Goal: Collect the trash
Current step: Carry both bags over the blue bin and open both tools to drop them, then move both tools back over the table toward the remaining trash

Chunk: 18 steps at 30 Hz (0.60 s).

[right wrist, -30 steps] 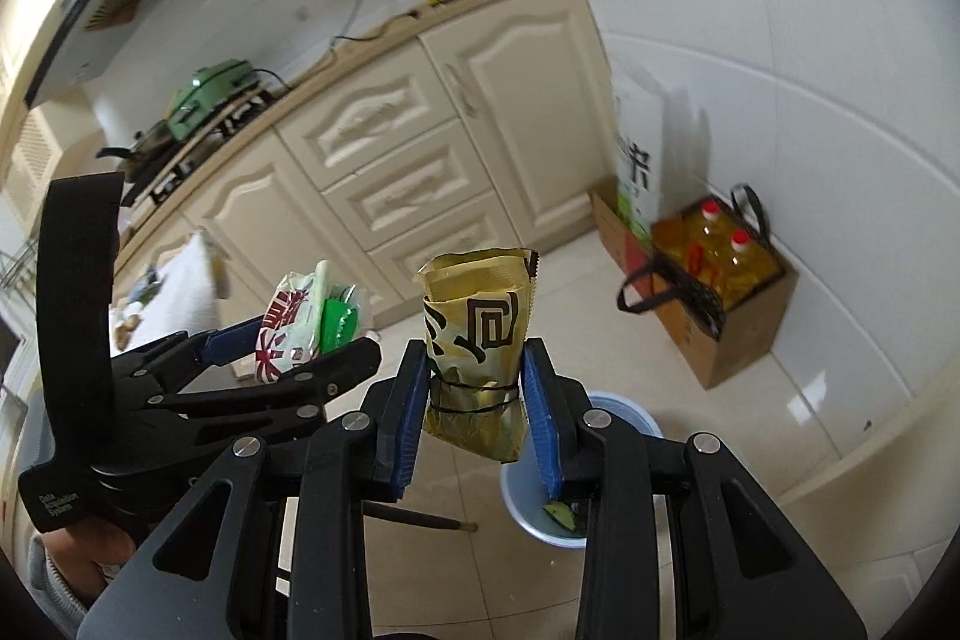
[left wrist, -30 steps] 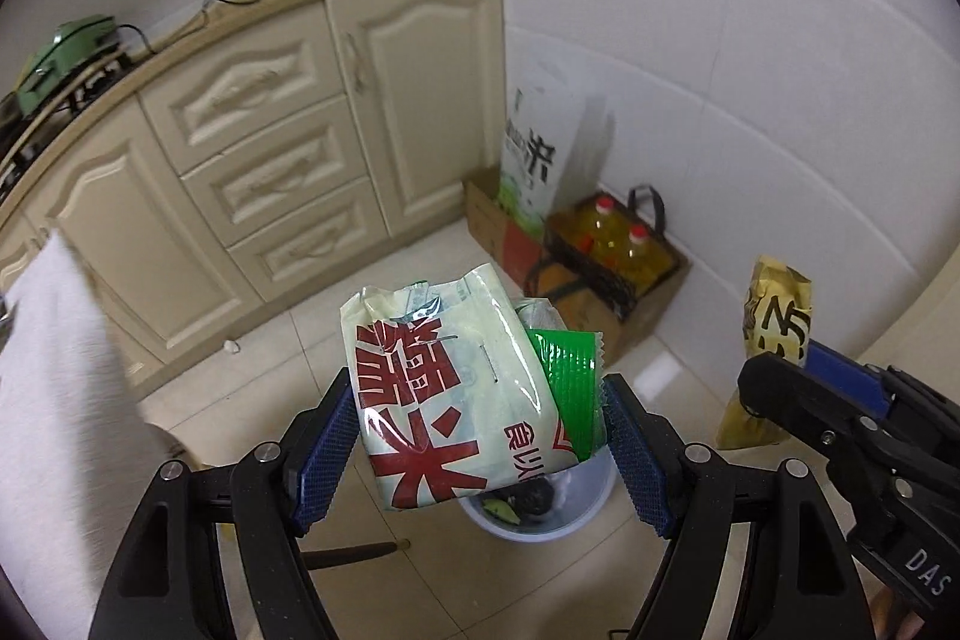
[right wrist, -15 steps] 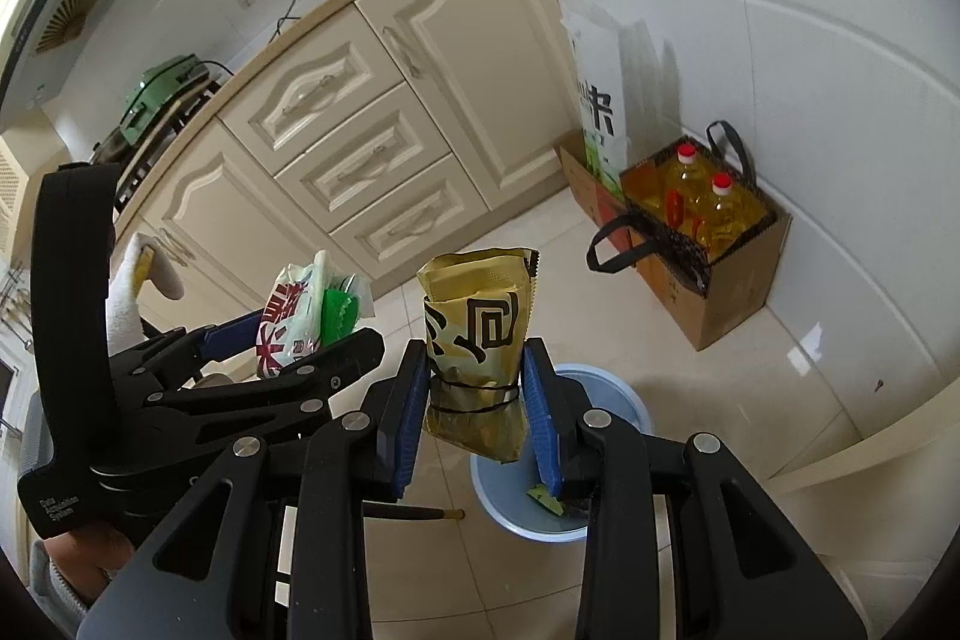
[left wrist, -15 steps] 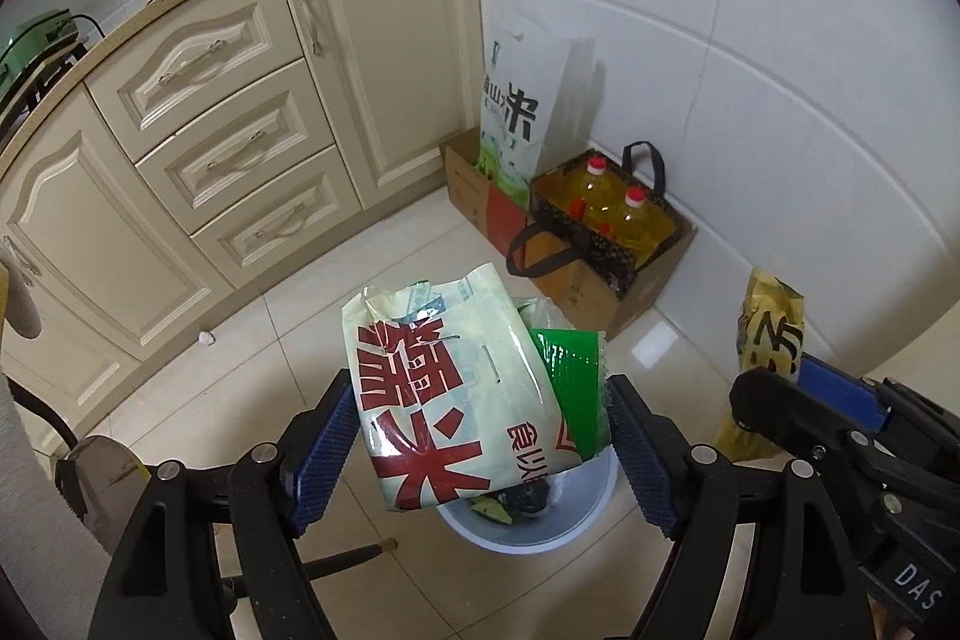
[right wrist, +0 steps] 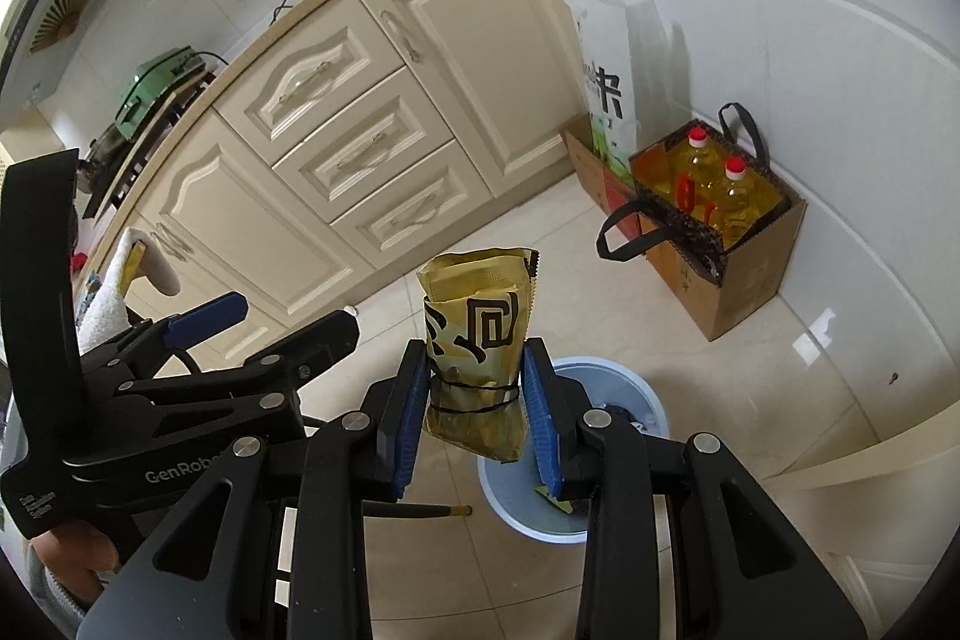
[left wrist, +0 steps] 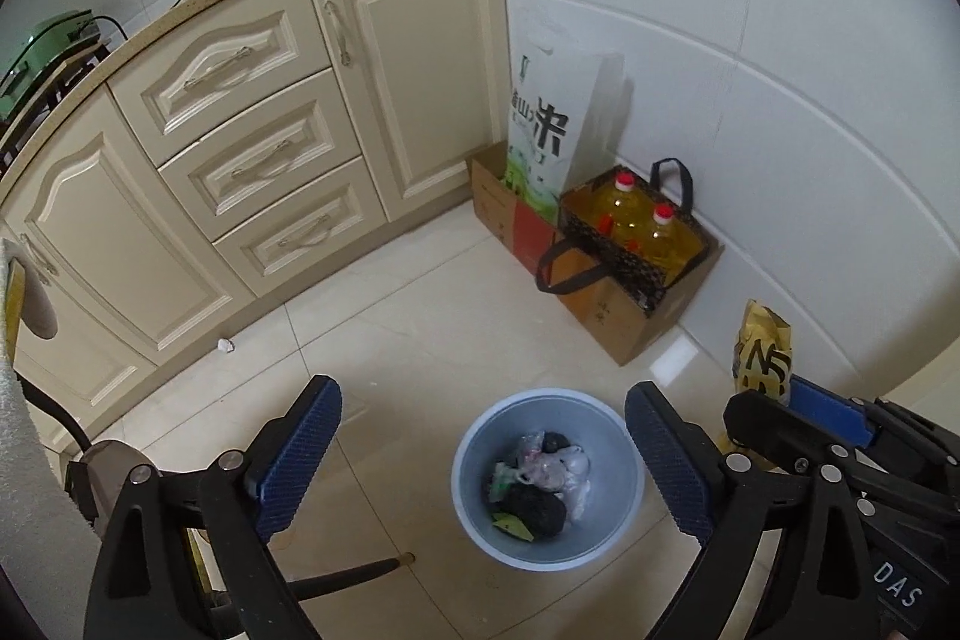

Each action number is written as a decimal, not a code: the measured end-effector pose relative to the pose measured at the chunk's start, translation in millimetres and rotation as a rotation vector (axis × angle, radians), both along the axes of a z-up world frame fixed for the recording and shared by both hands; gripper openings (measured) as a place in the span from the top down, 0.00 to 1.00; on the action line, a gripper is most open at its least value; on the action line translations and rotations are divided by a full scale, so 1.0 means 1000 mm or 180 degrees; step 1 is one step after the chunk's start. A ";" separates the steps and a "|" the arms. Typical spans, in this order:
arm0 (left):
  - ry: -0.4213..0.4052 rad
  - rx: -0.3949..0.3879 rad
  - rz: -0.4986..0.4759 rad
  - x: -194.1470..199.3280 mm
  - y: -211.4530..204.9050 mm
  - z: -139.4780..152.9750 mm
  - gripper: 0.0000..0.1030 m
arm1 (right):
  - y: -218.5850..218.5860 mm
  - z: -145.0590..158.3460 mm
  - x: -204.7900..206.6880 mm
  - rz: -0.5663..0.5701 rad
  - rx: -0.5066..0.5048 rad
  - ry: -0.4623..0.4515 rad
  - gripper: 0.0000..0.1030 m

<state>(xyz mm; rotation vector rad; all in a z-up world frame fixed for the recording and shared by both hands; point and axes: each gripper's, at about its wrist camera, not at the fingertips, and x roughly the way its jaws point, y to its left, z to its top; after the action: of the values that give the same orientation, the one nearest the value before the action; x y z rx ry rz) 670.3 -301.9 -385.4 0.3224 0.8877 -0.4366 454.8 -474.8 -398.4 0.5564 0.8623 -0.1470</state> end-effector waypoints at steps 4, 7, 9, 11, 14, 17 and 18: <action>-0.0061 0.0019 0.0062 -0.005 0.004 0.005 0.09 | 0.002 0.001 0.006 0.0012 -0.0002 -0.0015 0.69; -0.0085 0.0014 0.0093 -0.008 0.006 0.009 0.09 | 0.005 0.002 0.010 0.0020 -0.0005 -0.0038 0.69; -0.0104 0.0019 0.0124 -0.010 0.008 0.013 0.09 | 0.007 0.004 0.013 0.0017 -0.0001 -0.0072 0.67; -0.0116 0.0011 0.0156 -0.012 0.010 0.017 0.09 | 0.008 0.008 0.015 -0.0022 -0.0040 -0.0103 0.55; -0.0099 -0.0061 0.0216 -0.016 0.019 0.026 0.09 | 0.010 0.016 0.015 -0.0069 -0.0090 -0.0128 0.40; -0.0141 -0.0074 0.0221 -0.023 0.027 0.037 0.09 | 0.015 0.029 0.013 -0.0056 -0.0131 -0.0179 0.34; -0.0163 -0.0079 0.0217 -0.027 0.030 0.043 0.09 | 0.018 0.035 0.012 -0.0040 -0.0153 -0.0192 0.34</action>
<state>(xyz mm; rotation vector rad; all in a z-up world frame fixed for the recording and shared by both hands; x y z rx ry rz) 643.7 -272.0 -342.6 0.2787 0.8401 -0.3744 466.9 -456.7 -363.1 0.5188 0.7950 -0.1612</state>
